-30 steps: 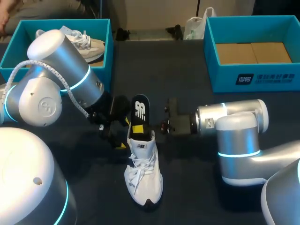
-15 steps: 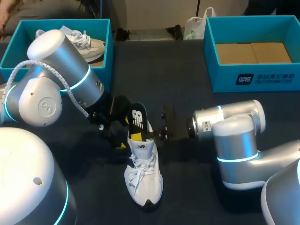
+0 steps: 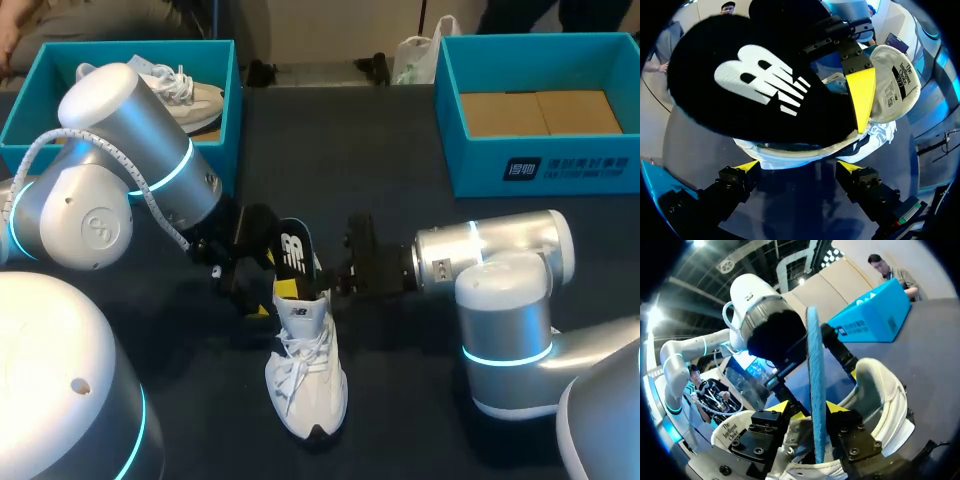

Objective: Take the shoe out of the shoebox, open the shoe tongue, remove and reinsert the insole, then place the shoe into the shoebox

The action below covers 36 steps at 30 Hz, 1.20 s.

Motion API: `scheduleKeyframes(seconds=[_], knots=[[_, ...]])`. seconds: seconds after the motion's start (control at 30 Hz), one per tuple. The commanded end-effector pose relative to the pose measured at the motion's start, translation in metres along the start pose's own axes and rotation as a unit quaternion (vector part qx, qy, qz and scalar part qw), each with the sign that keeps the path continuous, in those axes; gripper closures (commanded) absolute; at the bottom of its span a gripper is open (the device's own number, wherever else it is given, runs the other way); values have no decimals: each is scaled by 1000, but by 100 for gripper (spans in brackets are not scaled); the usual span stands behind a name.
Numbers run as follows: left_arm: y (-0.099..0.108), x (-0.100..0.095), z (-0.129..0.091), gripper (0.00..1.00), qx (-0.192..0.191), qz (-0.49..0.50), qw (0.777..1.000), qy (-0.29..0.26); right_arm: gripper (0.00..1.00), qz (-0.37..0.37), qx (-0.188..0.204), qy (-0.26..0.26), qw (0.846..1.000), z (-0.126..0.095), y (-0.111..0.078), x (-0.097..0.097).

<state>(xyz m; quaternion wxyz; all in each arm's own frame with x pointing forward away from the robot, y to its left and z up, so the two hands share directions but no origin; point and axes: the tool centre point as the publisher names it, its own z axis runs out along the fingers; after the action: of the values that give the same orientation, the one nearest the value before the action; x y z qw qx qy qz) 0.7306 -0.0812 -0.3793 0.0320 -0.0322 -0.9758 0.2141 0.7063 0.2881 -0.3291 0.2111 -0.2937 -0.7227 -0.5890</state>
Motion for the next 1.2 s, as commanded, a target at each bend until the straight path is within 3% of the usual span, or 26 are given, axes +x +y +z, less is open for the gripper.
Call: scheduleKeyframes(seconds=[0.03,0.27,0.37,0.4,0.7,0.97,1.17,1.2], knots=[[0,0,1,0,0,0,1000,0,57,-7,-18,-3,1000,-5,5,3],[0,0,1,0,0,0,1000,0,65,-15,-35,0,999,-8,18,-2],[0,0,1,0,0,0,1000,0,83,-15,-39,4,999,-7,22,-7],[0,0,1,0,0,0,1000,0,100,-13,-39,5,999,-7,23,-9],[0,0,1,0,0,0,1000,0,100,28,-39,12,999,-6,10,-23],[0,0,1,0,0,0,1000,0,100,59,-33,2,998,-5,-18,-17],[0,0,1,0,0,0,1000,0,100,43,-18,0,999,0,-20,-8],[0,0,1,0,0,0,1000,0,90,38,-16,0,999,0,-18,-7]])
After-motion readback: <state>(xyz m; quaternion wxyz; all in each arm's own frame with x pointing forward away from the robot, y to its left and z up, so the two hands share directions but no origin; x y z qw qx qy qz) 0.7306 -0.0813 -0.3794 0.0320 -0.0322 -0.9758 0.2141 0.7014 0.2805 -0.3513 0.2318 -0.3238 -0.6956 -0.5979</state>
